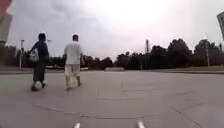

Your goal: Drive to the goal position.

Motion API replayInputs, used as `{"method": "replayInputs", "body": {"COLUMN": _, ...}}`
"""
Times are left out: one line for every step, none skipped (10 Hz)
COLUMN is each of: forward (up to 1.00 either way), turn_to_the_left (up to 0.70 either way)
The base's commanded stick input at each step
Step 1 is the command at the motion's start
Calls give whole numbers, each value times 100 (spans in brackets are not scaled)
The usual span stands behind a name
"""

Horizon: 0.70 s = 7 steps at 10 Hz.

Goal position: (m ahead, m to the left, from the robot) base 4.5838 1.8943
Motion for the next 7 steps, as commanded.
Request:
{"method": "replayInputs", "body": {"forward": 50, "turn_to_the_left": 0}}
{"method": "replayInputs", "body": {"forward": 50, "turn_to_the_left": 0}}
{"method": "replayInputs", "body": {"forward": 50, "turn_to_the_left": 0}}
{"method": "replayInputs", "body": {"forward": 50, "turn_to_the_left": 0}}
{"method": "replayInputs", "body": {"forward": 50, "turn_to_the_left": 0}}
{"method": "replayInputs", "body": {"forward": 50, "turn_to_the_left": 0}}
{"method": "replayInputs", "body": {"forward": 50, "turn_to_the_left": 0}}
